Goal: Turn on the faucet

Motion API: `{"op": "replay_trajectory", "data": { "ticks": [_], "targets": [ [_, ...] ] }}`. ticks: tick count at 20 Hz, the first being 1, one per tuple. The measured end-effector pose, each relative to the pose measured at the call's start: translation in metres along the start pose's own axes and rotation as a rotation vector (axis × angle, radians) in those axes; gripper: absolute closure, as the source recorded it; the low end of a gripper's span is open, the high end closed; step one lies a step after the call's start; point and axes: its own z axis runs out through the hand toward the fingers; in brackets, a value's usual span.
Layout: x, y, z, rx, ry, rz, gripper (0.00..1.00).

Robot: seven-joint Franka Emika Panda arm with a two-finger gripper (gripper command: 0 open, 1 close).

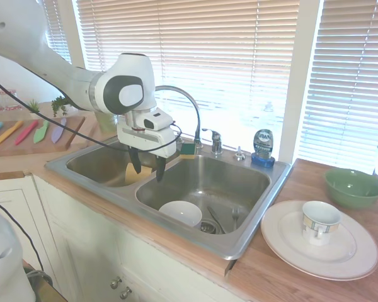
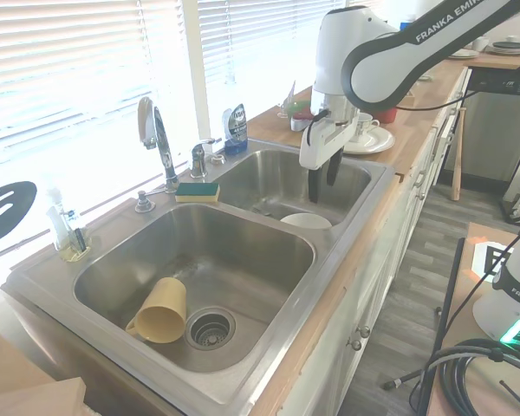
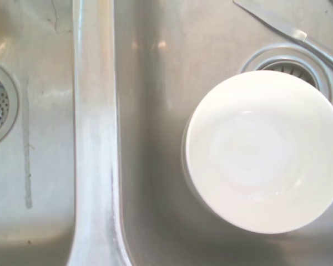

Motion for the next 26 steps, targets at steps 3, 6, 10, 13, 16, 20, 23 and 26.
{"op": "replay_trajectory", "data": {
  "ticks": [3, 6, 10, 13, 16, 20, 23, 26],
  "targets": [
    [0.001, -0.001, 0.000, 0.006, 0.007, 0.004, 1.00],
    [0.002, -0.004, -0.001, 0.021, 0.021, 0.009, 1.00],
    [0.000, -0.009, 0.003, 0.021, 0.026, 0.015, 1.00],
    [0.000, -0.009, 0.005, 0.017, 0.026, 0.018, 1.00],
    [0.001, -0.008, 0.005, 0.015, 0.028, 0.019, 1.00],
    [0.005, -0.004, 0.006, 0.012, 0.029, 0.028, 1.00],
    [0.008, -0.002, 0.007, 0.008, 0.029, 0.034, 1.00],
    [0.013, -0.003, 0.010, 0.012, 0.030, 0.041, 1.00]
  ]
}}
